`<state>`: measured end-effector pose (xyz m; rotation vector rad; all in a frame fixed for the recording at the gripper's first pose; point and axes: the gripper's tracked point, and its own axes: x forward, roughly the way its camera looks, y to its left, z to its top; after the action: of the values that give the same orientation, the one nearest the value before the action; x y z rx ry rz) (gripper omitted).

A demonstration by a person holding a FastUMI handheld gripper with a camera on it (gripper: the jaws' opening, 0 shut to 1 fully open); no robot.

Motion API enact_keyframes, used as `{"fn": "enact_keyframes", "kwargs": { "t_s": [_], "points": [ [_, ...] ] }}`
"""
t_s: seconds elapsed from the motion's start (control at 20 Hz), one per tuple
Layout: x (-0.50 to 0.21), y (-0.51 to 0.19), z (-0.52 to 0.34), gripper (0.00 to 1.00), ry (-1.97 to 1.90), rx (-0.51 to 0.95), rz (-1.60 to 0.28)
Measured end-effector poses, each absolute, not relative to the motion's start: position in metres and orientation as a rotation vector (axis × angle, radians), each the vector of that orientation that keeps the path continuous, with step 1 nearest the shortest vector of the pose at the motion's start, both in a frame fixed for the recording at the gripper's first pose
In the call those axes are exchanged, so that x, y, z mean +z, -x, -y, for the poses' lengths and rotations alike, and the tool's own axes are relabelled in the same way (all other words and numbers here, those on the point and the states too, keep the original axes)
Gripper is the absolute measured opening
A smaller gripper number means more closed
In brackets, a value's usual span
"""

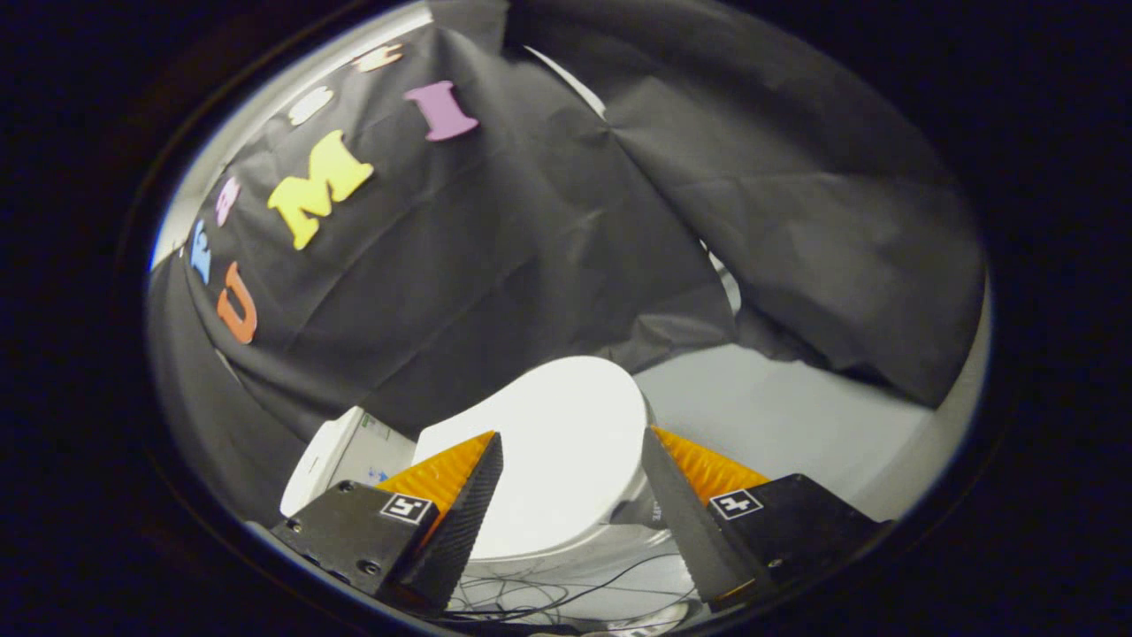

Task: Open the toilet lid.

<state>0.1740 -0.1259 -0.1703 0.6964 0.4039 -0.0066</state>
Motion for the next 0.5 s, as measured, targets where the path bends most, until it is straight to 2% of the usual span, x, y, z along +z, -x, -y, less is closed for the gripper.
{"fn": "enact_keyframes", "kwargs": {
  "t_s": [0.5],
  "points": [
    [-0.254, -0.176, 0.142, 0.98, -0.953, -0.027, -0.537]
  ]
}}
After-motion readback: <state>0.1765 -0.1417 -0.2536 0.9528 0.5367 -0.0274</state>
